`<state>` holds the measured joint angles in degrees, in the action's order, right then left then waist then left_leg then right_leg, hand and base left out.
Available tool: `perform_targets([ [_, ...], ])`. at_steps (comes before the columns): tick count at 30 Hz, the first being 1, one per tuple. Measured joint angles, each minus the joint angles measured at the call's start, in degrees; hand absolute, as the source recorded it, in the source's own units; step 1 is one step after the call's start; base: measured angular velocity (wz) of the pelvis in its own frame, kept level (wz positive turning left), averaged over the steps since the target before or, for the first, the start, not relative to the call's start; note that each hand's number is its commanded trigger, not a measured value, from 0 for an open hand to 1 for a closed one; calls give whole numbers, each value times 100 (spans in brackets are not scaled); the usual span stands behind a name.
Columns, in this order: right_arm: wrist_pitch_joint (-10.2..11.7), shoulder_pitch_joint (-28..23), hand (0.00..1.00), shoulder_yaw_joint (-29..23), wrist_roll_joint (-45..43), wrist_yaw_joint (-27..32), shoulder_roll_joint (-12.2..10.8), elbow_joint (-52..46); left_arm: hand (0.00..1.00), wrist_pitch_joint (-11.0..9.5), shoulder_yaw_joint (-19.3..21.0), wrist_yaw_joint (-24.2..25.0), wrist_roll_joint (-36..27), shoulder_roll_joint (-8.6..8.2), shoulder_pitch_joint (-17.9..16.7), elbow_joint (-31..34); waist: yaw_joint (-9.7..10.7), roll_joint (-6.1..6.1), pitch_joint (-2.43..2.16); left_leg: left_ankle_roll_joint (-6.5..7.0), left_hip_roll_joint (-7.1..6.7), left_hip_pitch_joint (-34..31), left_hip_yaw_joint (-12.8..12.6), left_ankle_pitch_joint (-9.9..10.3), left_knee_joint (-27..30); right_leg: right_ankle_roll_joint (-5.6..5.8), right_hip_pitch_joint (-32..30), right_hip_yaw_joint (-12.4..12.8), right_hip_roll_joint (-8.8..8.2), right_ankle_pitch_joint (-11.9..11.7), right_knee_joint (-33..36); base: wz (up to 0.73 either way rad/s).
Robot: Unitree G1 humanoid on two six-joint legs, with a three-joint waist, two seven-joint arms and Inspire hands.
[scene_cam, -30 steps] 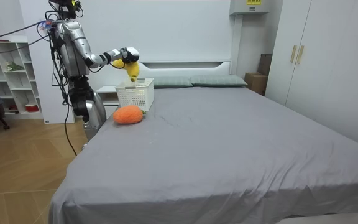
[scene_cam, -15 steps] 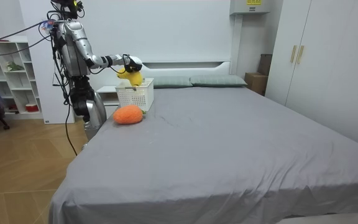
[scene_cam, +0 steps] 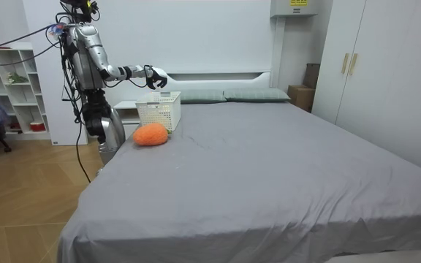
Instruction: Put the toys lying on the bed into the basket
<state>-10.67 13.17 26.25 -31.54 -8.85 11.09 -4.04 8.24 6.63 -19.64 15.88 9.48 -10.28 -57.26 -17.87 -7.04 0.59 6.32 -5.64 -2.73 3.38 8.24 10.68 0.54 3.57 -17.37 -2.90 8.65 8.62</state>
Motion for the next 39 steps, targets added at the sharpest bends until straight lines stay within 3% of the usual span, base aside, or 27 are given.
perform_targets([
  [12,60,0,0,-134,335,170,-5,-18,0,-10,5,-18,-5,1,-32,-35,48,16,9,1,0,37,-1,-1,20,0,54,12,-3,0,0,0],
  [18,138,-24,0,-588,1050,397,48,-130,0,-9,218,-17,-17,-2,-65,-39,118,31,15,1,1,54,-2,-1,19,1,74,19,-6,0,-5,1],
  [20,201,-208,0,-784,1335,582,44,-130,0,-7,255,-19,-40,-5,-113,-111,216,82,40,7,-1,139,-3,-2,0,10,156,42,-2,-5,-15,0],
  [24,265,-588,0,-1071,1349,849,44,-130,0,-9,349,-25,-31,-26,-164,-189,365,120,21,9,5,135,-67,-3,-15,15,115,123,-13,-7,-4,-10],
  [27,271,-882,0,-1367,1485,1048,69,-130,0,-10,494,-103,-21,-144,-208,-309,443,186,-25,17,17,146,-179,2,-18,23,103,233,0,-10,-3,-17],
  [30,344,-1139,0,-1657,1561,1277,138,-124,0,-22,683,-112,-23,-170,-278,-346,606,222,-38,17,25,225,-211,1,-8,23,147,302,2,-10,-1,-6],
  [32,370,-1291,0,-1794,1612,1419,280,-118,0,-25,691,-111,-19,-177,-349,-348,687,237,-71,17,35,246,-255,2,-36,23,157,329,3,-10,5,-10],
  [39,484,-1683,0,-2106,2542,1651,327,202,0,-132,682,-113,-20,-158,-367,-333,877,253,-59,9,66,341,-351,33,-41,22,236,423,15,-11,11,-8],
])
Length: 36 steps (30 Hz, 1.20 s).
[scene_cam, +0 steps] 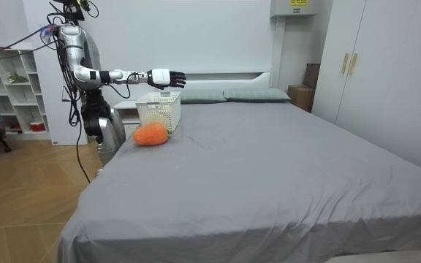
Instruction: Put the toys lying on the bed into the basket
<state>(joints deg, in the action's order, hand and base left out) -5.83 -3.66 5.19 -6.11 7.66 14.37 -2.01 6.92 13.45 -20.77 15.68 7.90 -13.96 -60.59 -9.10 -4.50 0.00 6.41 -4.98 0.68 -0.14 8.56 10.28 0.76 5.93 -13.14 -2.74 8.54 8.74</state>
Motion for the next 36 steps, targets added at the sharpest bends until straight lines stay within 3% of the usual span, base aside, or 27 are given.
perform_targets([
  [11,13,-650,0,-34,96,28,-1,397,0,-5,3,14,-35,-22,-59,213,190,-7,-1,19,26,-8,-155,16,17,-2,-44,98,-3,-7,14,-6],
  [22,-3,-703,0,20,119,-314,-131,919,0,14,-141,12,-40,-44,-75,202,291,-70,-31,29,28,-15,-163,38,1,8,-92,158,10,-13,9,0],
  [29,-3,-709,0,42,-83,-407,-355,1558,0,23,-297,-6,-45,-45,47,217,300,-25,-5,33,24,-46,-140,44,1,19,-95,165,32,-20,-5,0],
  [36,9,-707,0,281,-124,-529,-367,2009,0,1,-319,-84,-45,-58,144,217,277,70,41,32,25,-35,-135,50,-4,19,-108,166,32,-20,-11,0],
])
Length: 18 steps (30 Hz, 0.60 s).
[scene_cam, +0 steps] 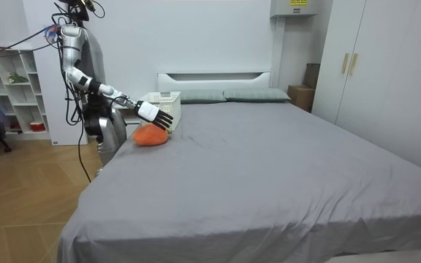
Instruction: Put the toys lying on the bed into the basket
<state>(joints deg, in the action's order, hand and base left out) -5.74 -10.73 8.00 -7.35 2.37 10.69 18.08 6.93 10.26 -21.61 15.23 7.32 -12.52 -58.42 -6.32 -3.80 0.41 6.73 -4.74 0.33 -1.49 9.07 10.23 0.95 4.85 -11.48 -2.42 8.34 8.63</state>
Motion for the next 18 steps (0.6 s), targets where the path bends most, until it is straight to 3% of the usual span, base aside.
perform_targets([
  [18,-61,0,0,42,-344,-267,-1,371,0,57,43,-55,15,-12,-137,123,-49,22,-24,0,-1,-14,15,0,9,-1,15,-3,22,0,2,0],
])
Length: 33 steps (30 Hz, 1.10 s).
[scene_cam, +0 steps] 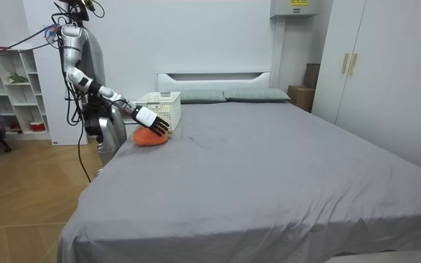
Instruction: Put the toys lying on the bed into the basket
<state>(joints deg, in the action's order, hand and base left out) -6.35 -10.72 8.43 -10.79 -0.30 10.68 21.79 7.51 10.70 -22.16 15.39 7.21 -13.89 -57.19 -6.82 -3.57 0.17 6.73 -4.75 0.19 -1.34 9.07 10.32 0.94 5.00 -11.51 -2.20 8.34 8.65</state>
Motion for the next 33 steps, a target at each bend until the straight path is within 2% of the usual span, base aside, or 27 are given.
perform_targets([
  [8,-3,0,0,184,-78,-67,-13,13,0,3,32,41,0,1,-29,0,-1,-24,-13,0,-2,2,4,0,8,-1,7,-2,-1,0,2,0],
  [15,-3,53,0,196,-57,-111,-55,223,0,3,-14,53,-9,1,-41,-14,-20,-54,-4,1,-4,0,21,8,20,0,23,-27,-1,0,2,0],
  [20,0,83,0,209,74,-39,-122,516,0,-7,-75,42,-9,-27,-56,-12,-134,-51,1,2,-3,-3,20,27,31,0,30,-39,-1,0,1,0],
  [27,0,342,0,226,402,192,-150,750,0,-9,-75,22,-10,-67,-137,6,-196,-74,17,-1,-39,-127,235,37,125,2,23,-297,-23,1,-3,17],
  [31,17,526,0,225,358,440,-162,1189,0,-10,-73,15,-1,-141,-200,6,-332,-75,20,4,-72,-159,353,35,151,8,43,-430,-50,5,-5,15],
  [32,18,587,9,224,368,504,-173,1348,0,-13,-73,15,-1,-148,-234,4,-381,-73,22,8,-79,-161,375,33,151,11,46,-439,-67,7,-6,9],
  [33,18,604,53,225,378,535,-174,1396,0,-16,-73,15,-5,-148,-252,2,-429,-71,24,9,-83,-162,381,32,151,13,47,-444,-65,7,-5,6],
])
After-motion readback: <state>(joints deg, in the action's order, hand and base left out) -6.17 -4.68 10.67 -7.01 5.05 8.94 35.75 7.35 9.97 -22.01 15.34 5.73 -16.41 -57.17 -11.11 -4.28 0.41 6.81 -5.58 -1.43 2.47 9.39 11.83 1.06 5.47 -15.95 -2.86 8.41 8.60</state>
